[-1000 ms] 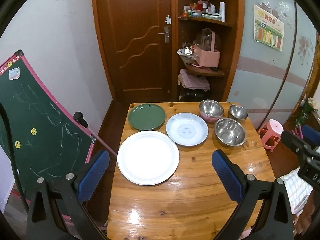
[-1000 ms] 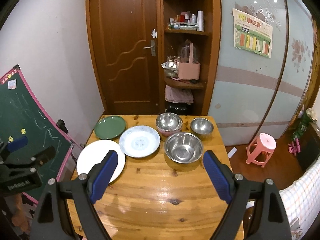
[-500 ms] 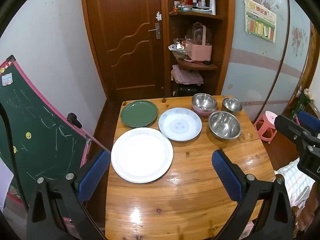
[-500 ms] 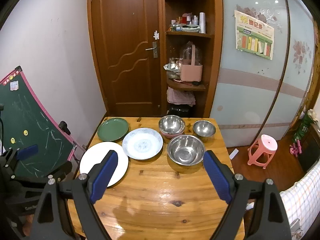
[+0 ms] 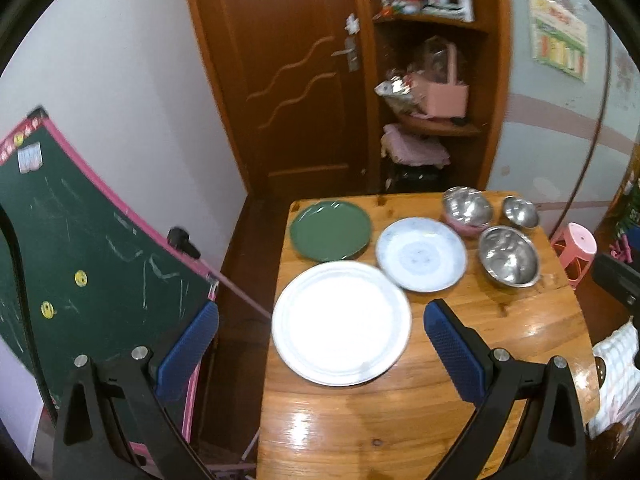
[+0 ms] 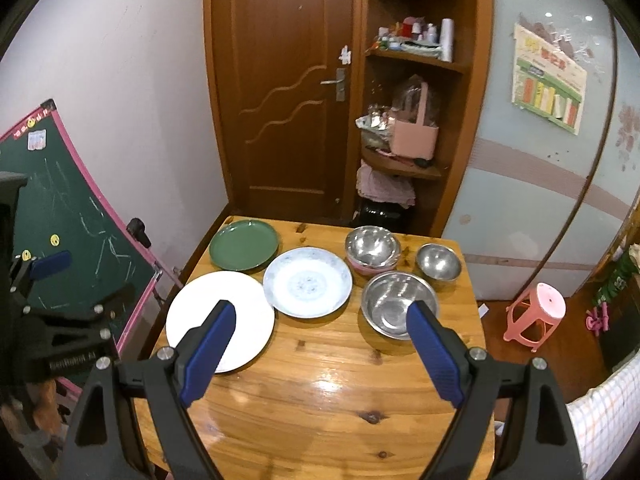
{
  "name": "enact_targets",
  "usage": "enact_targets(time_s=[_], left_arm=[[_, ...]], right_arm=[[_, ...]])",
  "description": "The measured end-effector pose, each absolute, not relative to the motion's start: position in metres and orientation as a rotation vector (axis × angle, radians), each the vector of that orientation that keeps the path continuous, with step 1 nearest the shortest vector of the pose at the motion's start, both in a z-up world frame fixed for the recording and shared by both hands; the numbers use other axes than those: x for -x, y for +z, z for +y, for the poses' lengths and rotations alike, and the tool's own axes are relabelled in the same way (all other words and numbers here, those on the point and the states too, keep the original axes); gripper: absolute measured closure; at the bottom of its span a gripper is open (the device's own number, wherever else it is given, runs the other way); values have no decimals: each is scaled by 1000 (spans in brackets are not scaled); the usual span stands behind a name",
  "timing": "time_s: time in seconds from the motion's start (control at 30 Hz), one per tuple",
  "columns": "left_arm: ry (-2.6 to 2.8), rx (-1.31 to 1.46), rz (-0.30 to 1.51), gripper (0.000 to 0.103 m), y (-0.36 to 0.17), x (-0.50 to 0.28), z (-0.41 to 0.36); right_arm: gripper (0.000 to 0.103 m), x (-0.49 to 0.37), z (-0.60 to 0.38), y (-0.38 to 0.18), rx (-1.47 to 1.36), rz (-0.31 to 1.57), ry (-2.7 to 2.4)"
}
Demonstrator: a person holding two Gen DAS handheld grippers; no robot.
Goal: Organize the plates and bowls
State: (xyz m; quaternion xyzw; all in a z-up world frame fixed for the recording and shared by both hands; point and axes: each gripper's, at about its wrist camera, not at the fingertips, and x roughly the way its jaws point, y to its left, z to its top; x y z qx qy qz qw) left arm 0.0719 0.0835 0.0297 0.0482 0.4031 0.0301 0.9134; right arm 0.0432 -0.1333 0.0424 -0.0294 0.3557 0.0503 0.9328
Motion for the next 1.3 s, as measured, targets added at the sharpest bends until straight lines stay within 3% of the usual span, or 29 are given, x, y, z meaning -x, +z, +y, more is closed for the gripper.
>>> enact_targets(time_s=[0.37,0.47,0.6,0.67,0.9,0.97,1.2,1.3], left_arm=[[97,0,982,1,-68,-149,166],[86,35,1032,10,-100,-166,180],[64,74,1076,11,-135,-186,196],[48,105,1103,22,-150,-196,203],[5,233,1229,42,-201,-218,229],[-14,259,1259,54,-213,-221,232],[-42,295,1315,64,-233,-226,233],[-57,306,1330,74,-237,-229,233]], right_arm=[[15,-119,-111,-31,-19,937,156],[16,-138,-105,-63,-50,1021,175],[21,-159,-96,-102,-85,1114,201],[25,-168,-90,-122,-105,1161,218],[37,-195,-74,-176,-187,1286,276],[40,-203,-71,-187,-199,1310,275],[50,-223,-70,-220,-250,1378,278],[55,-229,-69,-228,-268,1392,278]])
